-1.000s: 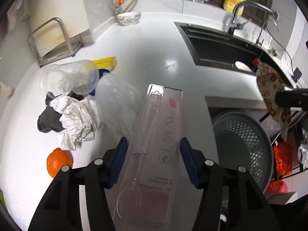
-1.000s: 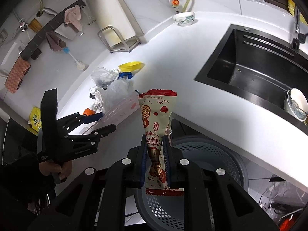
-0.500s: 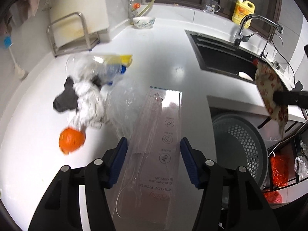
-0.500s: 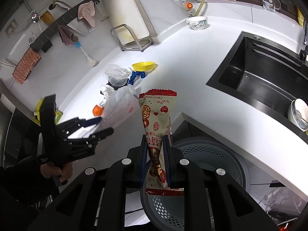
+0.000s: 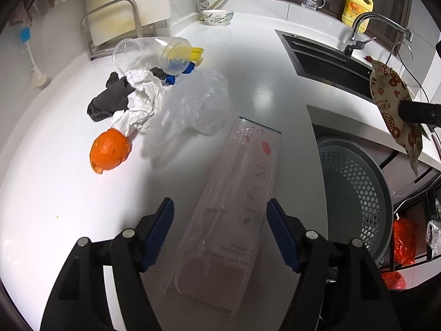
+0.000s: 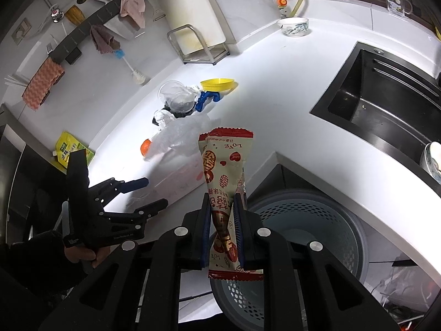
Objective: Collect trash
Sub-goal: 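Grasp the pink plastic sleeve with the left gripper and lift it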
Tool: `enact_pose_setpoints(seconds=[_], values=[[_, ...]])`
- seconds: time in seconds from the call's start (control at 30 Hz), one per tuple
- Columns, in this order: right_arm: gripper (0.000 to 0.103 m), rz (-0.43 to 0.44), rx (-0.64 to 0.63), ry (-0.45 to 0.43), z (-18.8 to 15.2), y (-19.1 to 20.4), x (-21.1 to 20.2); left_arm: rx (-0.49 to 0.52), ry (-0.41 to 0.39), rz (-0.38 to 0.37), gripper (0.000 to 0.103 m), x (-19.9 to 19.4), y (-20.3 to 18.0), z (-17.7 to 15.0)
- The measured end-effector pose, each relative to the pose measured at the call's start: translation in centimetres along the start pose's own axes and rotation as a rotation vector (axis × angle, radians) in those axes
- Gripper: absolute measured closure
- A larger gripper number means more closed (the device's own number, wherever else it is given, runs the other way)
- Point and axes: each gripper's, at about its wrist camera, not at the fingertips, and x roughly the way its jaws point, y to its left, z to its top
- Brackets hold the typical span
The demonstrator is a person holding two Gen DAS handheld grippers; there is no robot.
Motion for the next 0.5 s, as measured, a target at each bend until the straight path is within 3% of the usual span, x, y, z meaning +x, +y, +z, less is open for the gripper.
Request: enact_pose_setpoints(seconds=[0.3,0.43,0.5], values=[[0.087,0.019,0.005,0.025,-0.2,0.1,0.9,0.087,0.009,0.037,0.031,1.5,-1.8,0.5],[0.087,0.017,-0.001,0.026,-0.2,0.1,0.7,0.091,0.005,0.008,0.031,2.1,-2.3,1.3],[0.087,0.01,-0.002,0.022,-0.3,-0.1,0.5,0.084,0.008,-0.016,0.038,2.2,-2.4,1.6]])
